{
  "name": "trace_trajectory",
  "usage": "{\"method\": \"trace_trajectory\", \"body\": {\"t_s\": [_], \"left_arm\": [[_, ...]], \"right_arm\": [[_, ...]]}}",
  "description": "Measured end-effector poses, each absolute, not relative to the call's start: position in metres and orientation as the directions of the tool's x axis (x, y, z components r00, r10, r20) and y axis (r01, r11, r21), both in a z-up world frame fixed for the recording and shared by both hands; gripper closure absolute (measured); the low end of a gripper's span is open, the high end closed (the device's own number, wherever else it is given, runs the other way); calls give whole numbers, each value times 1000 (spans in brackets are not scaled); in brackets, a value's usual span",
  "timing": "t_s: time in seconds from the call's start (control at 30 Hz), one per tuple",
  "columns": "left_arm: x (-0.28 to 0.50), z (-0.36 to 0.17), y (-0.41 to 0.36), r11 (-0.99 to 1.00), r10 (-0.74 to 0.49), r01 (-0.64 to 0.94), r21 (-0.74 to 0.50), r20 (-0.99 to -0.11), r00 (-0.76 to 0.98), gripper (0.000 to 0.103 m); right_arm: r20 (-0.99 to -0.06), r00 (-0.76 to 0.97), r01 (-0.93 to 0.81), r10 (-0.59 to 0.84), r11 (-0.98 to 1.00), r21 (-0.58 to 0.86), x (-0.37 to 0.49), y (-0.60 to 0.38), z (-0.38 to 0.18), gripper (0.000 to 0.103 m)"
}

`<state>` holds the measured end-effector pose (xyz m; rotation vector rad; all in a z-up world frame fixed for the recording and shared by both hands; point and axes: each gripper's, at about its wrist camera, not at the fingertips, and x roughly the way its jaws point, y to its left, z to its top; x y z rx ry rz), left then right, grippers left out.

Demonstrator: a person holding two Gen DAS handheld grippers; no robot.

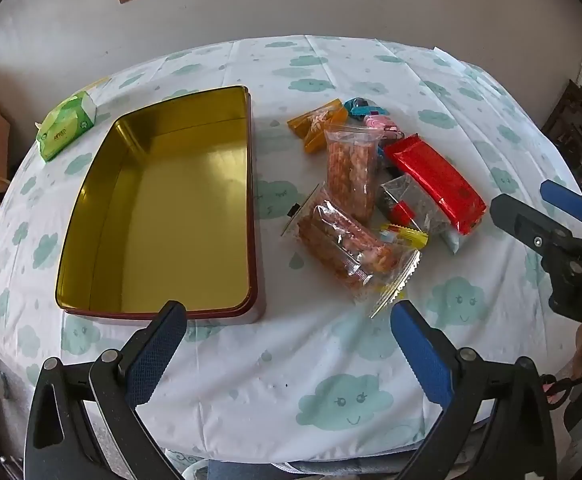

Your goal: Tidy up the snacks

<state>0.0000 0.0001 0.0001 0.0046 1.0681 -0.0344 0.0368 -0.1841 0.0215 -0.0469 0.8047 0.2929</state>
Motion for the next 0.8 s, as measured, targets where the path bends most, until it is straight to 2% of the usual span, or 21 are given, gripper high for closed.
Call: {"method": "trace_trajectory", "body": {"t_s": [0.8], "left_arm": [[1,-3,-8,1000,-8,30,6,-886,464,2]], "right_arm": [[-717,652,-279,244,958,72,38,-183,15,1]]}}
